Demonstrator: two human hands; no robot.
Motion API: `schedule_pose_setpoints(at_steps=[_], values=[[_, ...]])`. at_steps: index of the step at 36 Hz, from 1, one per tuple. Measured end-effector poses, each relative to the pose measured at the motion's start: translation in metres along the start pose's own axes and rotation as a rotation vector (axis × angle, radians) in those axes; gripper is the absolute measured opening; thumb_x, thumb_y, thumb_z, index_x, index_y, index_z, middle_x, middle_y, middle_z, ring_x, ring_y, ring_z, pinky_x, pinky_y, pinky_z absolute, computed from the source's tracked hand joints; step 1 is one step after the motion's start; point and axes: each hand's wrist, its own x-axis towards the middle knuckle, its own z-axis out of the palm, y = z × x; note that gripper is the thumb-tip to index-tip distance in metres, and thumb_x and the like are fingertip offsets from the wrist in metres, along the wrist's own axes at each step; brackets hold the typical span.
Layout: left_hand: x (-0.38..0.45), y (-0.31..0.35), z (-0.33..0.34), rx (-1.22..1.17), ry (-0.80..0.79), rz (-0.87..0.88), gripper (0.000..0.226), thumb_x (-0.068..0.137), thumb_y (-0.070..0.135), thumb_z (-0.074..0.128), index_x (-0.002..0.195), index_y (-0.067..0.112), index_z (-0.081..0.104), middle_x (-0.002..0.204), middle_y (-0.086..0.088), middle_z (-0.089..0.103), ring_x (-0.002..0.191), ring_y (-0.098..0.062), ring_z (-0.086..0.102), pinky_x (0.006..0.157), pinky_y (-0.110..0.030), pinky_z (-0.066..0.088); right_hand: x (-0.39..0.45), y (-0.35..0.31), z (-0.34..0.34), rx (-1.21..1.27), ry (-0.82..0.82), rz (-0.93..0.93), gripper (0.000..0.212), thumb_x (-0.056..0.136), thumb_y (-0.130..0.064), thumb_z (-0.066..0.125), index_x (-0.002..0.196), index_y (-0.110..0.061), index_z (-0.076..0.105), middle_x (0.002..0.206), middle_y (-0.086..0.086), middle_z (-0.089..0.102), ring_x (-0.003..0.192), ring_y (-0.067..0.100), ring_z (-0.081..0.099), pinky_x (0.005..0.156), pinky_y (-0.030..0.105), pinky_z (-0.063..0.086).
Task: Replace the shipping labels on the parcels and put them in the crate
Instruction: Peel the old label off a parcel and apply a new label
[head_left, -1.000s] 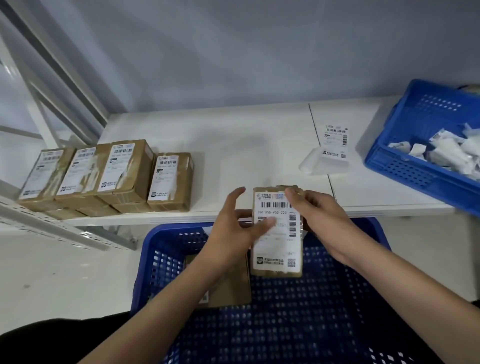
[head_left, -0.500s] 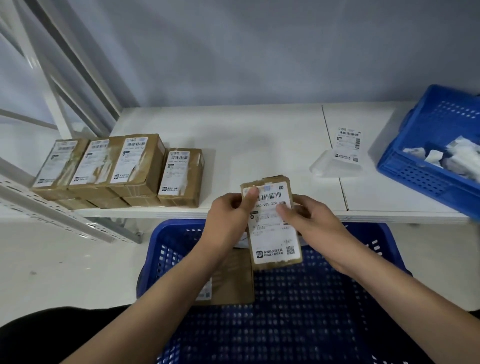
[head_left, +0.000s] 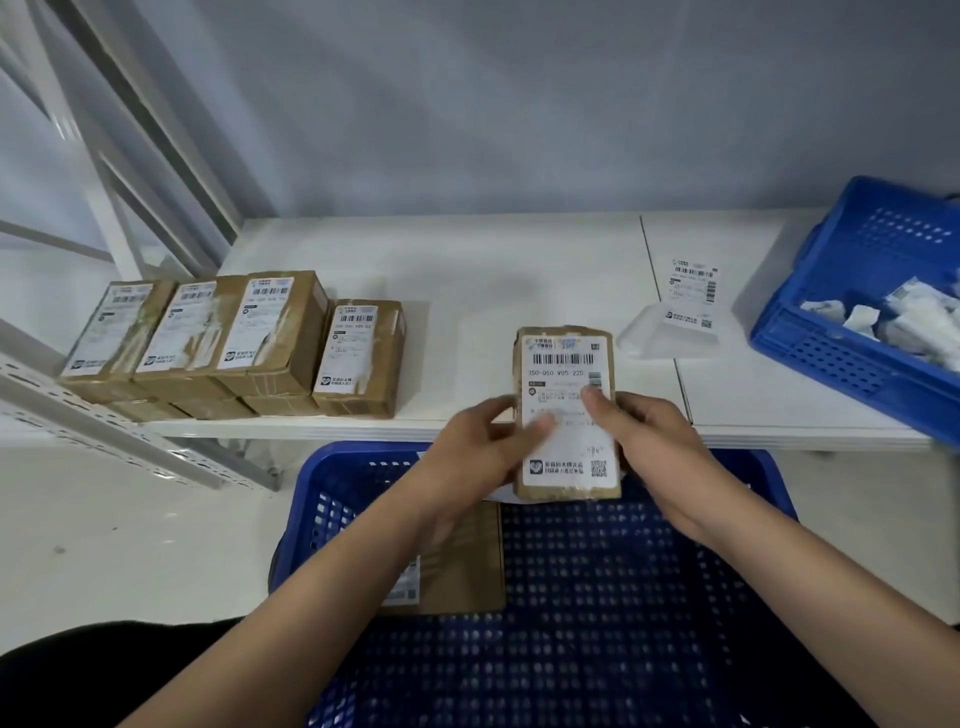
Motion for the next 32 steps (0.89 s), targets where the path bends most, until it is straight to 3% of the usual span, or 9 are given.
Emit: schedule_pose_setpoints(at_steps=[3, 6, 9, 14, 16, 23, 26, 29, 32], values=[[0.0, -0.004, 0.003, 0.135, -0.005, 0.036, 0.038, 0.087, 0.028, 0.08, 0.119, 0.038, 0.062, 0.114, 0.014, 0.075, 0.104, -0.001, 0.069, 0.095, -0.028, 0.058, 0.003, -0.005, -0.003, 0.013, 0.044, -0.029, 0.036, 0.095, -0.046, 0.061, 0.116, -0.018, 0.07, 0.106, -0.005, 0.077, 0.102, 0.016, 0.072, 0.095, 0.038, 0.055], [0.001, -0.008, 0.001, 0.165, -0.012, 0.058, 0.034, 0.084, 0.024, 0.083, 0.107, 0.042, 0.065, 0.11, 0.016, 0.075, 0.101, -0.001, 0.07, 0.085, -0.022, 0.06, 0.006, -0.01, -0.006, -0.013, 0.064, -0.077, 0.038, 0.093, -0.048, 0.063, 0.118, -0.021, 0.068, 0.108, -0.005, 0.076, 0.102, 0.014, 0.072, 0.096, 0.041, 0.055], [0.0, -0.013, 0.005, 0.198, -0.067, 0.053, 0.034, 0.083, 0.023, 0.084, 0.108, 0.04, 0.067, 0.108, 0.017, 0.075, 0.098, 0.0, 0.071, 0.075, -0.016, 0.057, 0.008, -0.016, -0.016, -0.008, 0.087, -0.068, 0.042, 0.09, -0.053, 0.063, 0.114, -0.02, 0.071, 0.105, -0.004, 0.077, 0.1, 0.014, 0.073, 0.095, 0.038, 0.054], [-0.005, -0.012, 0.006, 0.203, -0.099, 0.025, 0.044, 0.084, 0.022, 0.083, 0.124, 0.031, 0.068, 0.114, 0.014, 0.075, 0.109, -0.007, 0.069, 0.096, -0.03, 0.057, 0.005, -0.024, -0.025, 0.078, 0.01, -0.001, 0.043, 0.096, -0.047, 0.058, 0.113, -0.01, 0.072, 0.105, 0.004, 0.077, 0.101, 0.02, 0.073, 0.072, 0.023, 0.049], [-0.005, -0.008, 0.003, 0.208, -0.119, 0.019, 0.047, 0.085, 0.021, 0.083, 0.128, 0.028, 0.067, 0.117, 0.013, 0.075, 0.112, -0.008, 0.069, 0.101, -0.033, 0.055, 0.004, -0.024, -0.026, 0.089, 0.02, -0.01, 0.043, 0.096, -0.048, 0.059, 0.113, -0.011, 0.072, 0.105, 0.004, 0.077, 0.099, 0.02, 0.073, 0.069, 0.023, 0.048], [-0.006, -0.015, 0.007, 0.157, -0.16, -0.017, 0.045, 0.087, 0.019, 0.08, 0.13, 0.025, 0.066, 0.12, 0.008, 0.074, 0.113, -0.01, 0.069, 0.102, -0.034, 0.052, 0.002, -0.023, -0.025, 0.015, 0.054, 0.0, 0.041, 0.095, -0.048, 0.061, 0.108, -0.012, 0.075, 0.098, 0.002, 0.078, 0.079, 0.01, 0.073, 0.052, 0.014, 0.046], [-0.006, -0.017, 0.01, 0.15, -0.137, 0.003, 0.045, 0.088, 0.021, 0.079, 0.131, 0.027, 0.065, 0.117, 0.008, 0.075, 0.11, -0.01, 0.071, 0.101, -0.035, 0.055, 0.005, -0.017, -0.023, -0.007, 0.087, 0.007, 0.045, 0.094, -0.054, 0.06, 0.106, -0.014, 0.075, 0.097, -0.001, 0.078, 0.09, 0.015, 0.074, 0.068, 0.024, 0.054], [-0.006, -0.02, 0.012, 0.106, -0.056, 0.009, 0.057, 0.086, 0.023, 0.08, 0.137, 0.035, 0.055, 0.115, 0.008, 0.076, 0.102, -0.009, 0.073, 0.083, -0.025, 0.06, 0.009, -0.006, -0.021, -0.105, 0.16, -0.012, 0.051, 0.092, -0.059, 0.06, 0.111, -0.013, 0.071, 0.105, -0.006, 0.076, 0.098, 0.014, 0.072, 0.093, 0.036, 0.054], [-0.006, -0.028, 0.015, 0.132, 0.034, 0.052, 0.073, 0.085, 0.024, 0.081, 0.144, 0.046, 0.044, 0.126, 0.007, 0.071, 0.107, -0.014, 0.071, 0.083, -0.033, 0.063, 0.008, 0.005, -0.024, -0.269, 0.243, -0.028, 0.048, 0.091, -0.054, 0.066, 0.117, -0.013, 0.066, 0.111, -0.008, 0.072, 0.1, 0.013, 0.069, 0.094, 0.038, 0.055]])
